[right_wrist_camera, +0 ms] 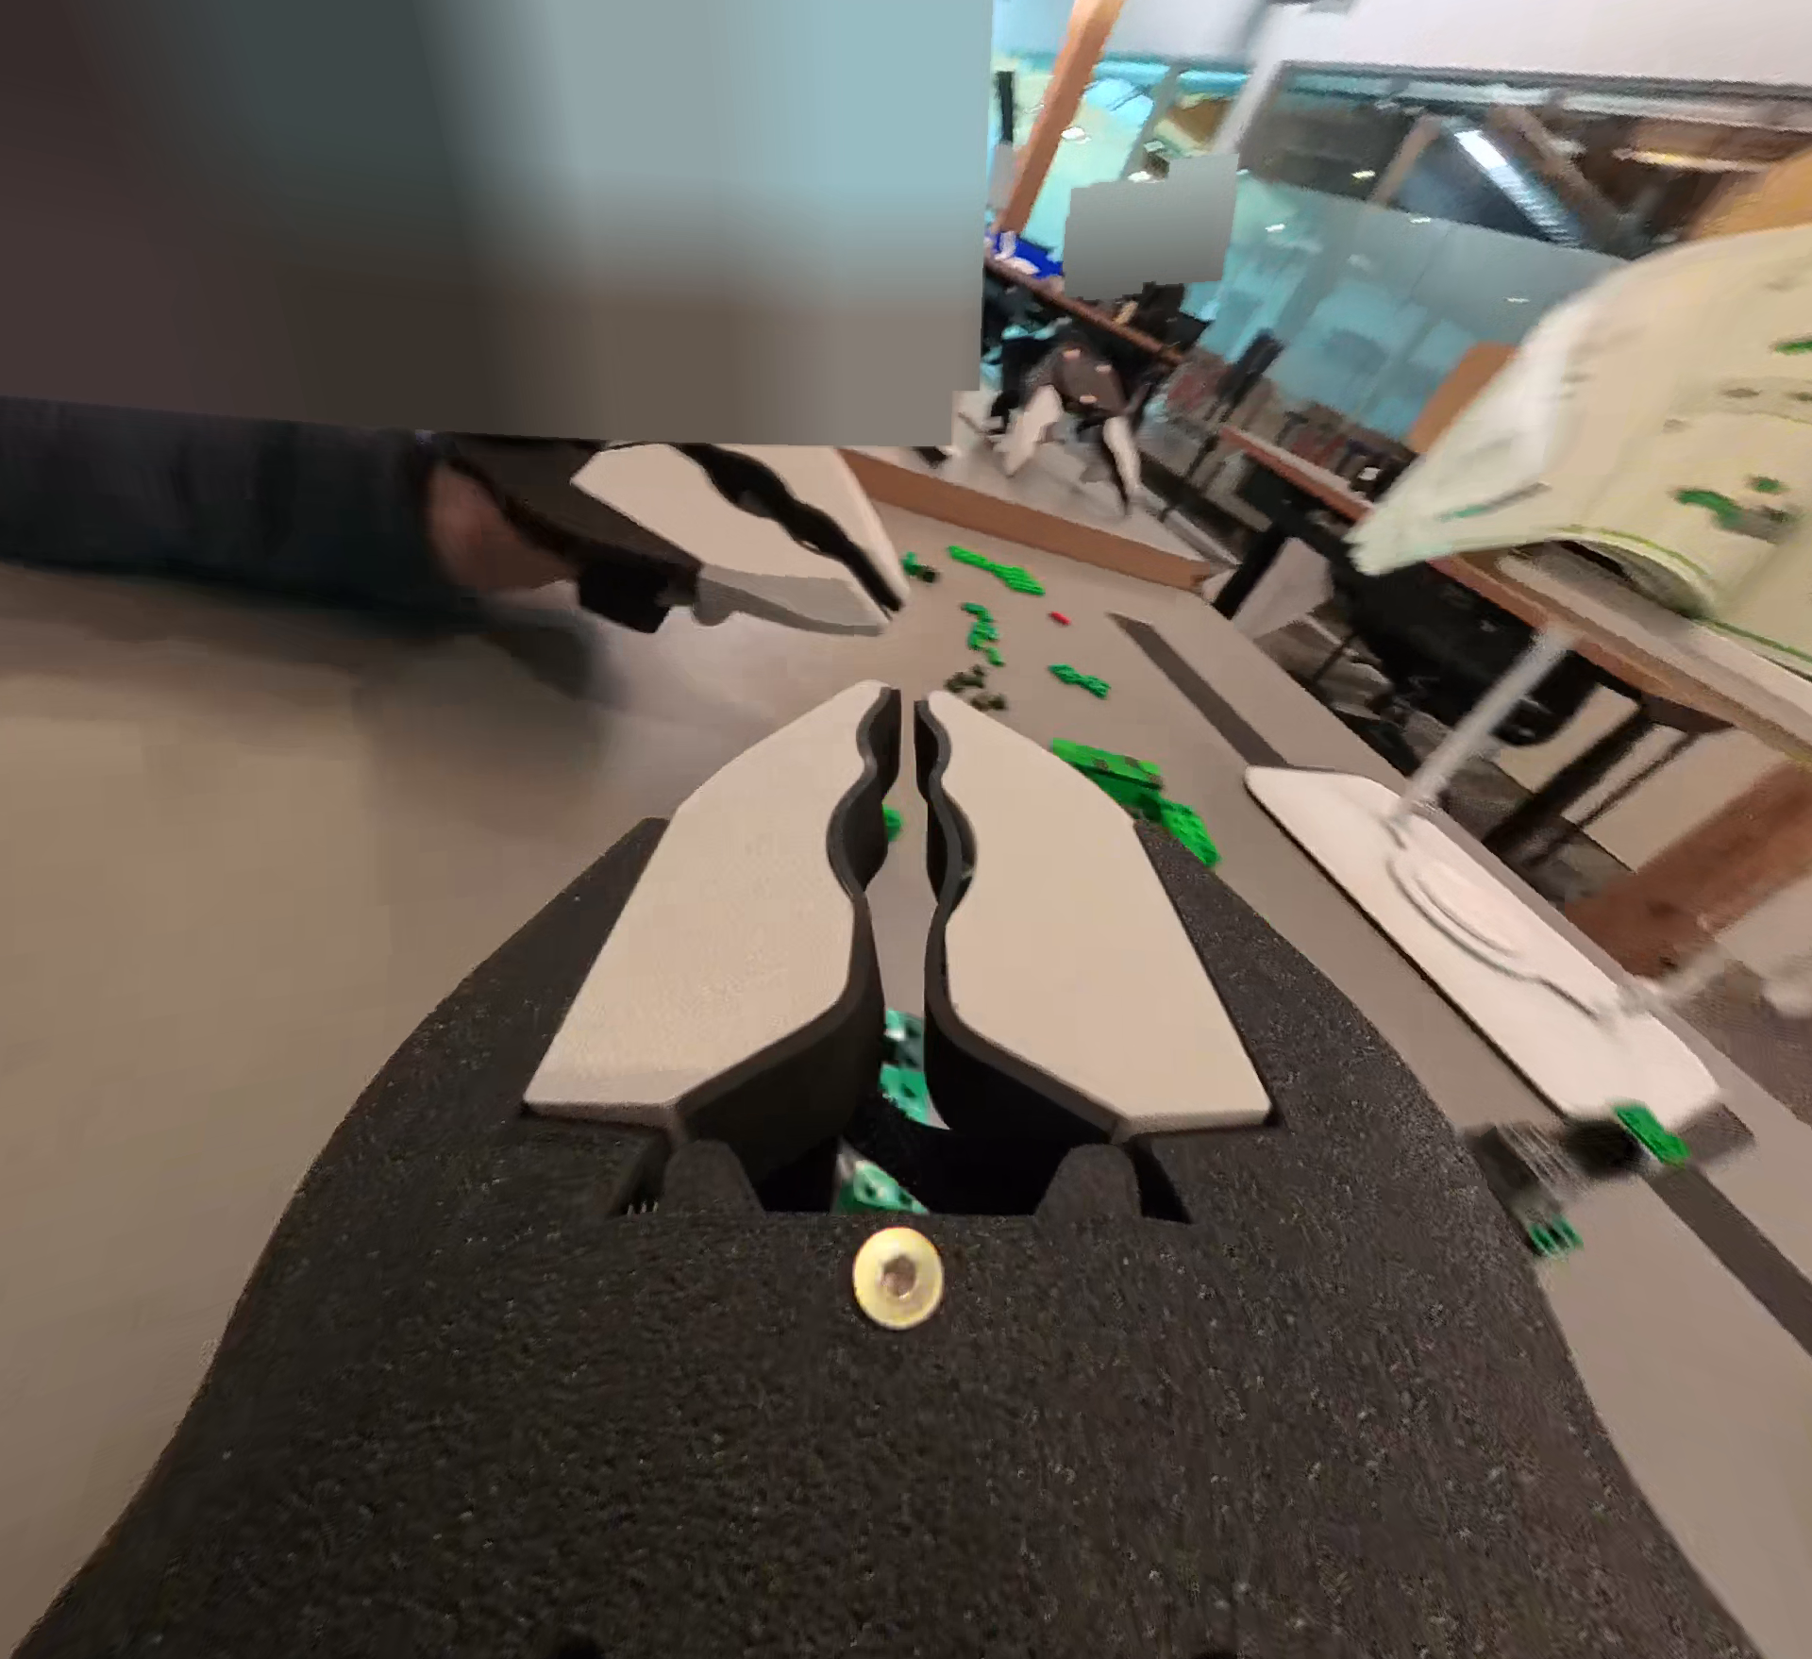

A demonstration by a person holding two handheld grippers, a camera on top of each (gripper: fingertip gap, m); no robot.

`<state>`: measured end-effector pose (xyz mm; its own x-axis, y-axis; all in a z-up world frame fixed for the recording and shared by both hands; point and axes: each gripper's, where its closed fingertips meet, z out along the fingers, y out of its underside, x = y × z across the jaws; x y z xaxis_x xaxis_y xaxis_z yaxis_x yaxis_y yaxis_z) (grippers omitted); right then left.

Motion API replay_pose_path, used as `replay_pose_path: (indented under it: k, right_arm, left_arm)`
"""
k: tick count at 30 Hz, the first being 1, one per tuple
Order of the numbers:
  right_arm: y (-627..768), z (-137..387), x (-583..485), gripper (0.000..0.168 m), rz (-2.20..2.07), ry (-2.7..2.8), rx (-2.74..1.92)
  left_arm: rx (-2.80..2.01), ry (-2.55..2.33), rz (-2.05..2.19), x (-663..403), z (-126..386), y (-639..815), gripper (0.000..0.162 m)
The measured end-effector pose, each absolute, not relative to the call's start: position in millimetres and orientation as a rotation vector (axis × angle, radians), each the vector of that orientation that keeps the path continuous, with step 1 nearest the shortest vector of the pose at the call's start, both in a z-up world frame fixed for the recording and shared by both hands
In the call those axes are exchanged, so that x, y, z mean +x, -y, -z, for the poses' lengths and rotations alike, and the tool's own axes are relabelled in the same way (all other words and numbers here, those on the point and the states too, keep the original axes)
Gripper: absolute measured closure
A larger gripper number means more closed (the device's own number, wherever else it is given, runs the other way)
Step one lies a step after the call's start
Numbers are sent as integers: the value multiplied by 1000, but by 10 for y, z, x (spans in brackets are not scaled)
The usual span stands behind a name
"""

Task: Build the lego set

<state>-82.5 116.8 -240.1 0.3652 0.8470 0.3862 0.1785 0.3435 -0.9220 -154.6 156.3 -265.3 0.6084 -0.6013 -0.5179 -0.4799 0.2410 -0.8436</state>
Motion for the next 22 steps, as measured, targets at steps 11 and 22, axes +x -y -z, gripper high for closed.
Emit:
replay_pose_path:
  k: [11,22]
  right_arm:
    - [-1712,2312,-200,168,-400,839,-1156]
    - [-1794,2324,-142,168,-448,776,-1202]
  left_arm:
    - [-1311,-652,-13,-1311,2291,-2014,162]
    - [-1191,-882,170,-677,2328,-1827,162]
